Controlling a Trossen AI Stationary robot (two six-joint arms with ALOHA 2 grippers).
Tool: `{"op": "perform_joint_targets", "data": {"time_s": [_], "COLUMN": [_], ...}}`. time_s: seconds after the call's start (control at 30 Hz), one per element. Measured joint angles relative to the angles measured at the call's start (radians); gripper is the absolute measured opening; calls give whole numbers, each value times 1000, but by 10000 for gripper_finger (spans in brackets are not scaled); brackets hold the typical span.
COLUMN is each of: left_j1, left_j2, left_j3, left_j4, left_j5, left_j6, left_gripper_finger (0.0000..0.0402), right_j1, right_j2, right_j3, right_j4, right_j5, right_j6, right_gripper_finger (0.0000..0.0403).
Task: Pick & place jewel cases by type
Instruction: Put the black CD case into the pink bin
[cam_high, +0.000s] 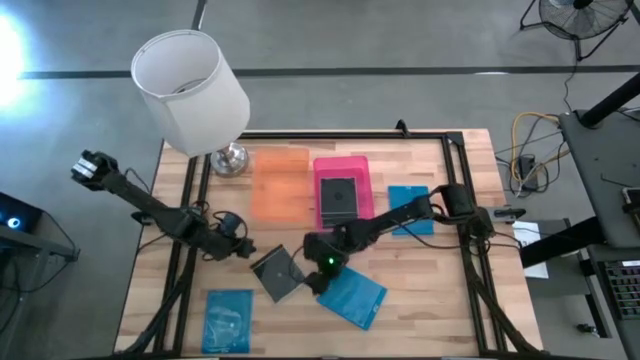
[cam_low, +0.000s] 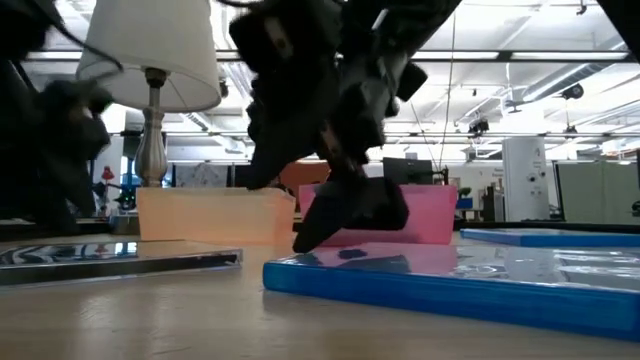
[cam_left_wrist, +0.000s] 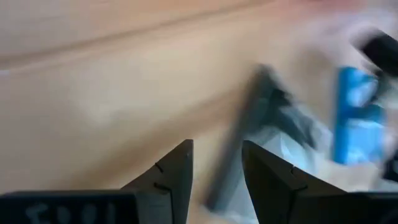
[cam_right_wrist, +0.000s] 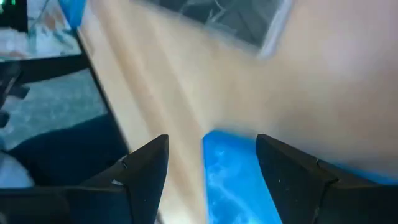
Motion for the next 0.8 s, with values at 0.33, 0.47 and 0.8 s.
{"op": "perform_joint_targets", "data": {"time_s": [0.33,0.47,0.8], "left_j1": [70,70,70], "left_j2": [207,317,470], "left_j3": [-35,-12,80], "left_j4": [309,392,464], "left_j5": [127,149,209], "left_j6": [72,75,113], "left_gripper_finger": [119,119,119], "right_j1": [24,28,48], "right_j2": [1,12,74], "right_j3": [1,3,8], "right_j4": [76,137,187], "right_j5": [116,142,125], "right_j6": [42,92,240], "right_gripper_finger": [238,236,220]}}
